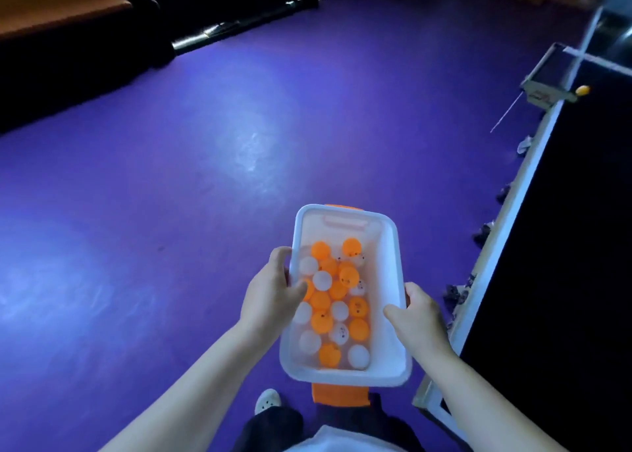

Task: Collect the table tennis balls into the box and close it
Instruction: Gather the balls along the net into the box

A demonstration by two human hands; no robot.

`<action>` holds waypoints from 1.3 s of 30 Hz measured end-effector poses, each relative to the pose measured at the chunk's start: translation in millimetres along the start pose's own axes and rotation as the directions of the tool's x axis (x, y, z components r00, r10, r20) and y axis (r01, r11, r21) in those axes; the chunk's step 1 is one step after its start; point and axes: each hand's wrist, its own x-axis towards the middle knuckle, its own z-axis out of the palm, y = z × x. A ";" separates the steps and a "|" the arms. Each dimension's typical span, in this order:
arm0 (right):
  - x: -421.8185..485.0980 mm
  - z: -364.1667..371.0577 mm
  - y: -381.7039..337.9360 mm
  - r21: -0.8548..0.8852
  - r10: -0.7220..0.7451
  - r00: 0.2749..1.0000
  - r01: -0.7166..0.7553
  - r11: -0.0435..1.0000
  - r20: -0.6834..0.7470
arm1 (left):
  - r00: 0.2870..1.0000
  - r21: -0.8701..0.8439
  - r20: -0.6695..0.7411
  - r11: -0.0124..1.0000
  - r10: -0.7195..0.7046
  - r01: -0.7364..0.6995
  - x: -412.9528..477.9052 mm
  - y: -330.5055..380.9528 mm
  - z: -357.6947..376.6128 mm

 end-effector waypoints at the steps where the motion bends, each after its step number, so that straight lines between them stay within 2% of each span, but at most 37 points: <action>1: 9.2 3.0 -8.5 0.012 0.025 0.999 -0.025 1.000 -0.029 | 1.000 0.008 0.019 1.000 0.018 -0.019 18.2 3.4 -2.8; 6: 61.8 2.0 -31.3 0.071 0.164 0.967 -0.152 0.986 -0.195 | 0.987 0.034 0.141 0.996 0.073 -0.078 105.2 29.8 11.3; 10: 119.7 -13.3 -39.0 0.110 0.237 0.930 -0.214 0.971 -0.280 | 0.959 0.092 0.239 0.979 0.153 -0.180 175.6 64.9 38.7; 13: 176.0 -26.4 -45.0 0.143 0.291 0.908 -0.259 0.955 -0.301 | 0.945 0.140 0.283 0.967 0.165 -0.211 237.1 99.9 59.3; 19: 287.8 -63.2 -87.2 0.251 0.330 0.895 -0.259 0.933 -0.301 | 0.919 0.212 0.350 0.941 0.179 -0.264 360.7 176.0 81.3; 27: 426.0 -103.8 -148.7 0.250 0.391 0.852 -0.318 0.915 -0.348 | 0.889 0.218 0.390 0.914 0.239 -0.341 513.7 251.7 107.6; 32: 519.8 -110.2 -178.8 0.322 0.458 0.789 -0.345 0.882 -0.409 | 0.813 0.175 0.491 0.879 0.312 -0.443 623.5 292.7 131.1; 35: 571.4 -113.5 -205.2 0.338 0.517 0.730 -0.397 0.853 -0.447 | 0.739 0.133 0.568 0.845 0.363 -0.517 691.7 323.9 137.5; 39: 631.4 -115.0 -245.2 0.443 0.586 0.669 -0.400 0.803 -0.458 | 0.648 0.074 0.630 0.798 0.428 -0.599 773.1 369.1 137.6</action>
